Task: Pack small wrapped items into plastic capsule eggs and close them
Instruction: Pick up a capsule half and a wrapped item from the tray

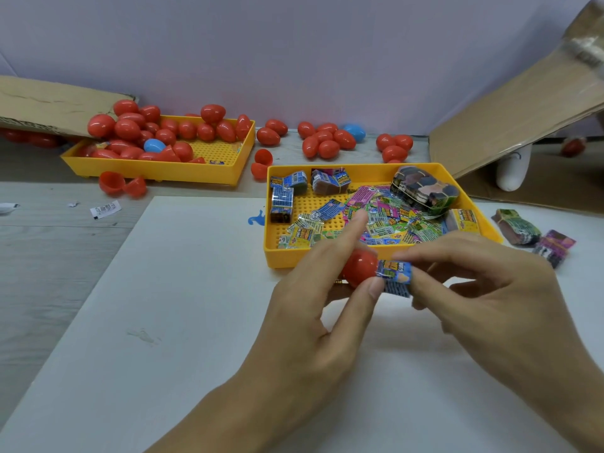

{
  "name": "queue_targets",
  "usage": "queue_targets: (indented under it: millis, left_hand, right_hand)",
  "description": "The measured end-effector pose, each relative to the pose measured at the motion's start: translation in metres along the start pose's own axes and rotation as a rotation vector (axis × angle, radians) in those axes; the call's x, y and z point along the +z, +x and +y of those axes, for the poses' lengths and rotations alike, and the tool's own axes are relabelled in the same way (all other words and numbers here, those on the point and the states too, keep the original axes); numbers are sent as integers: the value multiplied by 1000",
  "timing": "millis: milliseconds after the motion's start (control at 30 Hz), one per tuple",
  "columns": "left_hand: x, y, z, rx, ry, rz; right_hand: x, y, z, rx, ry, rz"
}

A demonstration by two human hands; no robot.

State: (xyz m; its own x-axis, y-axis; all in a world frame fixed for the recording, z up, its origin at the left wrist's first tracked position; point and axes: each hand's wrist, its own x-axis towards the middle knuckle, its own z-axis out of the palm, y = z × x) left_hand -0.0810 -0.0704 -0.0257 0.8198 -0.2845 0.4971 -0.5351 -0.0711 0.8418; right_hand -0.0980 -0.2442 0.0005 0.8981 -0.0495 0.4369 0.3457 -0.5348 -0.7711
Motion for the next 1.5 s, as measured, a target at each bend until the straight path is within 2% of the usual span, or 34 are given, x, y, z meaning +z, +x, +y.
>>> queue_targets:
  millis: [100,267,433,500,633,733,933,1067,1500]
  left_hand:
    - [-2,1,0,15,2,55]
    - [-2,3,3,28,33,48]
    - [-2,5,5,86,160,72]
    - [-1,10,7,83,150,34]
    - [0,3,7,87,264,65]
    - [-1,-1,6,116,242,74]
    - [2,-3,7,131,256,81]
    - [1,0,5,135,264,95]
    - [1,1,0,158,260,108]
  right_hand:
    - [0,1,-1,109,177,-69]
    - [0,4,-5,232,352,-188]
    - [-6,9,1,484,589,-303]
    - [-8,12,0,552,700,-368]
    - [-9,11,-4,547,716,-402]
    - [-7,9,-4,546,736,-414]
    - [-1,6,-2,708,958,-418]
    - [-1,6,0,784,1022,-348]
    - [-3,6,3,776,1007,-378]
